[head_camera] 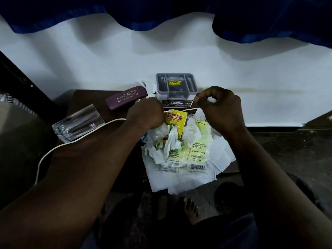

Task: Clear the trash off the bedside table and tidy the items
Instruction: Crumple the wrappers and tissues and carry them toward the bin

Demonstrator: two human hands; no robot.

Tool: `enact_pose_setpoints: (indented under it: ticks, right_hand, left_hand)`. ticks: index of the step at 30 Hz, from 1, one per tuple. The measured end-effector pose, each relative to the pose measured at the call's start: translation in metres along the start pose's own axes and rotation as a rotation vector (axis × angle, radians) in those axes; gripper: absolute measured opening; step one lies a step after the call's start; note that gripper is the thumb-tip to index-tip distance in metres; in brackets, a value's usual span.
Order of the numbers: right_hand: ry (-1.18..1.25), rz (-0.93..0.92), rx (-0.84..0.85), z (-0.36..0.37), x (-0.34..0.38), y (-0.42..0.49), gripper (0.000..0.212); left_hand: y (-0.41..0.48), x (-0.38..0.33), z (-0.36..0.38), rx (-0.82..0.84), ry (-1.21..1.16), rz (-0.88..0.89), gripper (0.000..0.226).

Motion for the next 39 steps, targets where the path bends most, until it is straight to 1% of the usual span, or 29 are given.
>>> enact_pose_setpoints:
  ticks: [4,8,11,15,18,20,23,24,26,27,28,30,31,33,37,39]
  right_hand:
    - [-0.001,0.015,-0.016,-0.001,-0.005,0.005,0.021]
    - [-0.001,0.045,-0.031,-0.002,-0.004,0.007,0.026]
    - [-0.015,0.047,-0.029,-0.001,0.003,0.007,0.036]
    - [-0.005,0.041,-0.039,0.000,0.014,0.005,0.045]
    - [0.090,0.096,-0.062,0.000,0.021,0.004,0.053]
    - [0.174,0.136,-0.064,0.000,0.025,0.002,0.060]
    - [0.309,0.227,-0.060,0.002,0.028,0.001,0.059]
    - [0.354,0.260,-0.052,0.003,0.028,0.002,0.059]
    - [0.408,0.296,-0.034,0.003,0.026,0.005,0.061]
    - [0.391,0.285,-0.027,0.003,0.025,0.007,0.058]
    - [0.336,0.257,-0.013,0.003,0.023,0.009,0.052]
    - [0.187,0.208,0.055,0.001,0.019,0.012,0.029]
    - [0.118,0.202,0.093,-0.001,0.015,0.013,0.022]
    - [0.003,0.223,0.150,-0.006,0.005,0.014,0.021]
    - [-0.346,0.195,0.207,-0.015,-0.019,0.018,0.028]
    - [-0.536,0.224,0.274,-0.012,-0.035,0.023,0.032]
  left_hand:
    - [0.006,0.002,-0.003,-0.041,-0.004,-0.013,0.032]
    - [0.009,0.007,-0.024,-0.123,-0.020,-0.011,0.029]
    - [0.002,0.013,-0.047,-0.236,-0.060,-0.058,0.034]
    - [-0.007,0.023,-0.071,-0.414,-0.217,-0.105,0.024]
    - [-0.016,0.024,-0.084,-0.510,-0.299,-0.080,0.023]
    - [-0.022,0.025,-0.093,-0.585,-0.282,-0.043,0.030]
    - [-0.029,0.029,-0.106,-0.670,-0.327,-0.053,0.029]
    - [-0.030,0.030,-0.108,-0.677,-0.352,-0.077,0.033]
    - [-0.032,0.032,-0.110,-0.654,-0.381,-0.133,0.052]
    - [-0.032,0.034,-0.110,-0.631,-0.374,-0.156,0.058]
    - [-0.033,0.036,-0.109,-0.603,-0.355,-0.178,0.057]
    - [-0.034,0.040,-0.106,-0.541,-0.308,-0.192,0.043]
    - [-0.035,0.040,-0.105,-0.524,-0.290,-0.181,0.037]
    - [-0.037,0.040,-0.103,-0.530,-0.259,-0.141,0.026]
    - [-0.043,0.041,-0.096,-0.515,-0.322,-0.056,0.030]
    - [-0.041,0.040,-0.090,-0.501,-0.333,-0.056,0.025]
Point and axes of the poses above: each hand's wrist, its own y-axis towards the middle knuckle, its own z-axis out of the palm, x = y × z, the point moved 2 cm from there along y, towards the middle knuckle, and after that the axes turned 6 degrees about z, right-handed, at the moved point
